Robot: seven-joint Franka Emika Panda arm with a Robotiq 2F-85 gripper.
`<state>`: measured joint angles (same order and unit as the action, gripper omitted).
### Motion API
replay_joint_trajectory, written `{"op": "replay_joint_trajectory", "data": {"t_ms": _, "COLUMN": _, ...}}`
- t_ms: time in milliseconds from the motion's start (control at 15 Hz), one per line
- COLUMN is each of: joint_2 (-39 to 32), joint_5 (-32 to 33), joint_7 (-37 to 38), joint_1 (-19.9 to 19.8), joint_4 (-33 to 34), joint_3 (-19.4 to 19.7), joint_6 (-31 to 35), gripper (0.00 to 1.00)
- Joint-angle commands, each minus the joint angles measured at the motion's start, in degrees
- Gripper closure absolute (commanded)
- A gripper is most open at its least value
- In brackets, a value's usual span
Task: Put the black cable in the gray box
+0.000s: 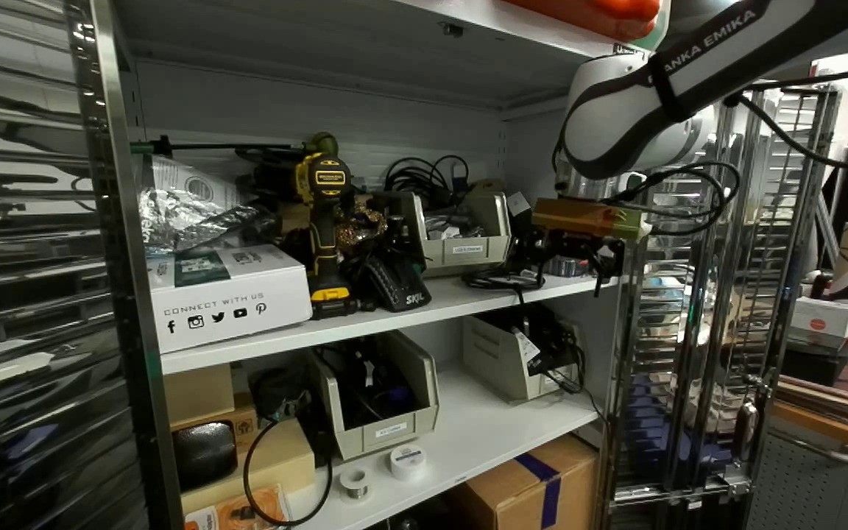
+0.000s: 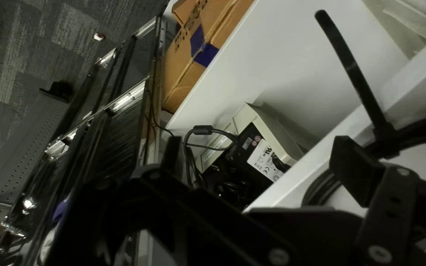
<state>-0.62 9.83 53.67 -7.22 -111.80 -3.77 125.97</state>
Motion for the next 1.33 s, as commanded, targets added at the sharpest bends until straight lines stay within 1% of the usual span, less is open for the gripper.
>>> {"op": "replay_joint_trajectory", "data": {"t_ms": 0, "joint_2": -4.79, "joint_5": -0.07, "joint_7": 2.28, "joint_1": 3.05, "joint_4": 7.72, "joint_3": 2.13, "joint_6": -0.89, "gripper": 0.0}}
{"op": "replay_joint_trajectory", "data": {"t_ms": 467, "joint_2": -10.53, "joint_5": -0.32, "joint_7": 7.41, "joint_1": 5.49, "joint_4": 14.15, "joint_3": 4.77, "joint_6": -0.3, "gripper": 0.0}}
{"op": "replay_joint_trajectory", "data": {"t_ms": 733, "joint_2": -13.83, "joint_5": -0.39, "joint_7": 8.35, "joint_1": 6.62, "joint_4": 17.99, "joint_3": 5.68, "joint_6": -1.86, "gripper": 0.0}}
{"op": "replay_joint_trajectory", "data": {"t_ms": 1000, "joint_2": -15.69, "joint_5": -1.32, "joint_7": 7.0, "joint_1": 7.36, "joint_4": 20.69, "joint_3": 5.89, "joint_6": -4.36, "gripper": 0.0}}
{"op": "replay_joint_trajectory", "data": {"t_ms": 1067, "joint_2": -15.79, "joint_5": -1.78, "joint_7": 6.46, "joint_1": 7.45, "joint_4": 21.25, "joint_3": 5.76, "joint_6": -5.47, "gripper": 0.25}}
{"op": "replay_joint_trajectory", "data": {"t_ms": 1133, "joint_2": -15.86, "joint_5": -2.2, "joint_7": 6.05, "joint_1": 7.56, "joint_4": 21.65, "joint_3": 5.65, "joint_6": -6.41, "gripper": 0.27}}
{"op": "replay_joint_trajectory", "data": {"t_ms": 1267, "joint_2": -15.64, "joint_5": -2.37, "joint_7": 5.77, "joint_1": 7.96, "joint_4": 22.19, "joint_3": 5.58, "joint_6": -8.49, "gripper": 0.42}}
